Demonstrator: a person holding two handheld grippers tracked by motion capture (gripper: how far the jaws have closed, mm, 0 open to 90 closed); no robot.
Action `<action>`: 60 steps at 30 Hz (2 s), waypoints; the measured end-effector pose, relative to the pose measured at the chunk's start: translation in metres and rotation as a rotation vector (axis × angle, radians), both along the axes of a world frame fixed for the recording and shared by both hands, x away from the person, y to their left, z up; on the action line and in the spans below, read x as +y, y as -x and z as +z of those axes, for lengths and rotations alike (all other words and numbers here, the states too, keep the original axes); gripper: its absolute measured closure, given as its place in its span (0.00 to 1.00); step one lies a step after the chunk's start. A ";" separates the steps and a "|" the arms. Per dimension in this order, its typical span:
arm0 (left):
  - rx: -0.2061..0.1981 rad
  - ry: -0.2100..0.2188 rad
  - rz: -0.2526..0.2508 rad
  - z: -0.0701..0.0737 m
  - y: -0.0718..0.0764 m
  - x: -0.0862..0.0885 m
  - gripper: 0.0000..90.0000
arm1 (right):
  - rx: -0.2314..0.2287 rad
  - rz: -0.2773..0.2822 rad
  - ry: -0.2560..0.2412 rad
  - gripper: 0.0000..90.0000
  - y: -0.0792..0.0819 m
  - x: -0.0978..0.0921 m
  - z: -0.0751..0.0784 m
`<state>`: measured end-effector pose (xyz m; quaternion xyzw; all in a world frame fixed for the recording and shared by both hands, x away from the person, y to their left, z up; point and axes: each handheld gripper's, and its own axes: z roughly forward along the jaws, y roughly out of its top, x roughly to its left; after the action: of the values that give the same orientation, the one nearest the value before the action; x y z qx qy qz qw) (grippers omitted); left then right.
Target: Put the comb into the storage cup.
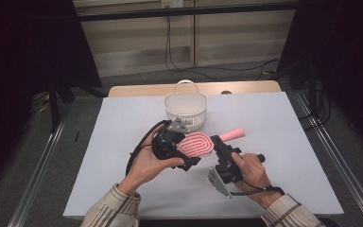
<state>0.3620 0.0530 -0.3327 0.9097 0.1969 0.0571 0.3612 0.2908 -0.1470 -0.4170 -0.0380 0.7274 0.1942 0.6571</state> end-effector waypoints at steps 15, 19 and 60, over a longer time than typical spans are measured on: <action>-0.019 0.068 0.009 -0.005 0.002 0.011 0.04 | 0.005 -0.029 -0.009 0.91 -0.003 -0.008 0.003; -0.011 0.081 0.008 -0.008 0.002 0.014 0.05 | 0.001 -0.041 -0.004 0.91 -0.005 -0.011 0.003; -0.127 0.216 0.058 -0.019 0.004 0.031 0.04 | 0.273 -0.077 -0.438 0.91 -0.017 -0.039 0.019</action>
<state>0.3579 0.0839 -0.3521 0.8541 0.2047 0.1034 0.4668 0.3083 -0.1863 -0.3976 0.1594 0.7507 0.3254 0.5524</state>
